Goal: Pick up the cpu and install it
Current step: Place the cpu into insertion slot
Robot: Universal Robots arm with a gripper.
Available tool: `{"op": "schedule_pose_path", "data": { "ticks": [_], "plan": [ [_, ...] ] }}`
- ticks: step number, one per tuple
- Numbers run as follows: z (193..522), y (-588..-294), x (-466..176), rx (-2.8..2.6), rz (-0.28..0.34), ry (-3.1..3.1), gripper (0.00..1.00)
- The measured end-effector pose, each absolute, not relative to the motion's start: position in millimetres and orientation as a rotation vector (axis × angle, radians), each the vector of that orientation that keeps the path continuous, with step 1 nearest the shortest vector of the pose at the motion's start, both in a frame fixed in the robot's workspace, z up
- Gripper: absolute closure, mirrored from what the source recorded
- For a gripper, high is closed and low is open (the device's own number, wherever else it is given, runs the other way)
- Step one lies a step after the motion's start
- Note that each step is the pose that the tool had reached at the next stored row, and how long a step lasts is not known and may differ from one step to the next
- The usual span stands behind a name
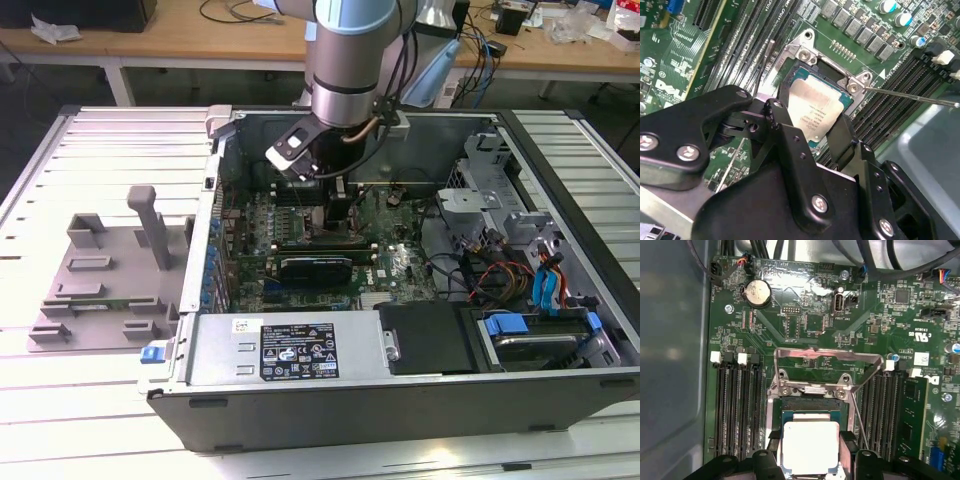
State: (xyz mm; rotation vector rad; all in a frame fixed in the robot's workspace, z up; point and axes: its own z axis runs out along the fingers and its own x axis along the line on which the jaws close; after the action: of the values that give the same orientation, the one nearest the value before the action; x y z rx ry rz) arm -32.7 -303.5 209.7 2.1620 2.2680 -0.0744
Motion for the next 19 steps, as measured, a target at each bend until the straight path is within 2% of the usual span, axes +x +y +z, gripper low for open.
{"op": "schedule_pose_path", "data": {
  "ticks": [19],
  "plan": [
    [199.1,-303.5,-30.5,2.167,-0.075,2.263,0.45]
  ]
}}
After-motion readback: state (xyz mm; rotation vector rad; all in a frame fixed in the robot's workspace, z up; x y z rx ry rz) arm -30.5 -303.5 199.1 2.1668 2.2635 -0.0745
